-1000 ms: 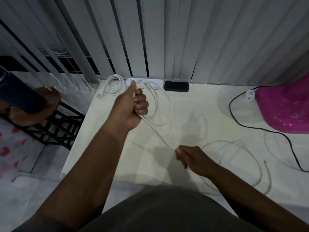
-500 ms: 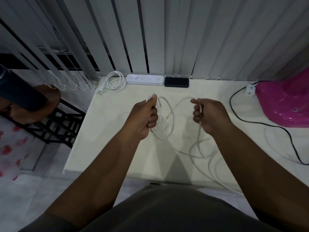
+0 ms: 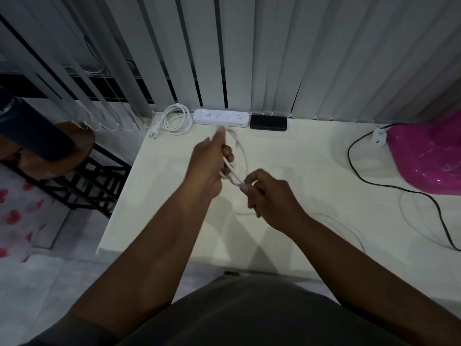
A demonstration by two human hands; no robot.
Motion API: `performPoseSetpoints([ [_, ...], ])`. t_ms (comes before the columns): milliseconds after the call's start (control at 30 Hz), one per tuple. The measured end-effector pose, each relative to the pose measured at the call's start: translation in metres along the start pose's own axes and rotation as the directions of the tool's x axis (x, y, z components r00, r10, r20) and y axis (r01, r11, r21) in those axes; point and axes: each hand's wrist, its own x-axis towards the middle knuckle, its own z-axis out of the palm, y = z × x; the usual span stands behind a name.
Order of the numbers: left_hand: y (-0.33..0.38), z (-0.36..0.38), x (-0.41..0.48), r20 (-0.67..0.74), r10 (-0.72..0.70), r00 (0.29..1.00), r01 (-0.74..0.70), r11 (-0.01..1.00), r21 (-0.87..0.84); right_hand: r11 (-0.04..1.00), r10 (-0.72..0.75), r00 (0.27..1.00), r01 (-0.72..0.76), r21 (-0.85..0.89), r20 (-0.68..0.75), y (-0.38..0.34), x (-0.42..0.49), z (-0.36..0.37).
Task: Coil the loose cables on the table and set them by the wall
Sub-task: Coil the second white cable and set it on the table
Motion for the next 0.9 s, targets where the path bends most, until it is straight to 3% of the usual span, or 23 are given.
performPoseSetpoints([
  [133, 0.031, -0.025, 0.013, -0.055, 0.04, 0.998, -0.051, 0.975, -0.214, 0.989, 0.144, 0.965, -0.138, -0.042, 0.219, 0.064, -0.024, -0.019],
  [300, 0.035, -0.044, 0.016, 0.065, 0.104, 0.993, -0.088, 0.974, -0.211, 0.937, 0.341, 0.901, -0.347, -0.026, 0.268, 0.098, -0.021, -0.056],
  [367, 0.029, -0.043, 0.013, 0.14, 0.1, 0.985, -0.065, 0.97, -0.236, 0.913, 0.408, 0.891, -0.398, -0.088, 0.198, 0.094, -0.008, -0.063],
  [533, 0.012, -0.02, 0.002, 0.292, 0.034, 0.956, -0.002, 0.994, -0.11, 0.823, 0.461, 0.858, -0.509, -0.251, -0.228, 0.057, 0.038, -0.081],
  [633, -0.001, -0.003, -0.007, 0.318, -0.02, 0.948, 0.022, 1.0, -0.001, 0.85, 0.522, 0.807, -0.52, 0.088, -0.275, 0.019, 0.063, -0.079],
  [733, -0.009, 0.01, -0.011, 0.27, -0.027, 0.963, -0.003, 0.994, 0.107, 0.773, 0.554, 0.823, -0.454, 0.443, -0.123, -0.02, 0.072, -0.065],
  [900, -0.017, 0.026, -0.009, 0.142, 0.033, 0.989, -0.065, 0.972, 0.225, 0.725, 0.492, 0.864, -0.472, 0.501, 0.103, -0.058, 0.064, -0.061],
])
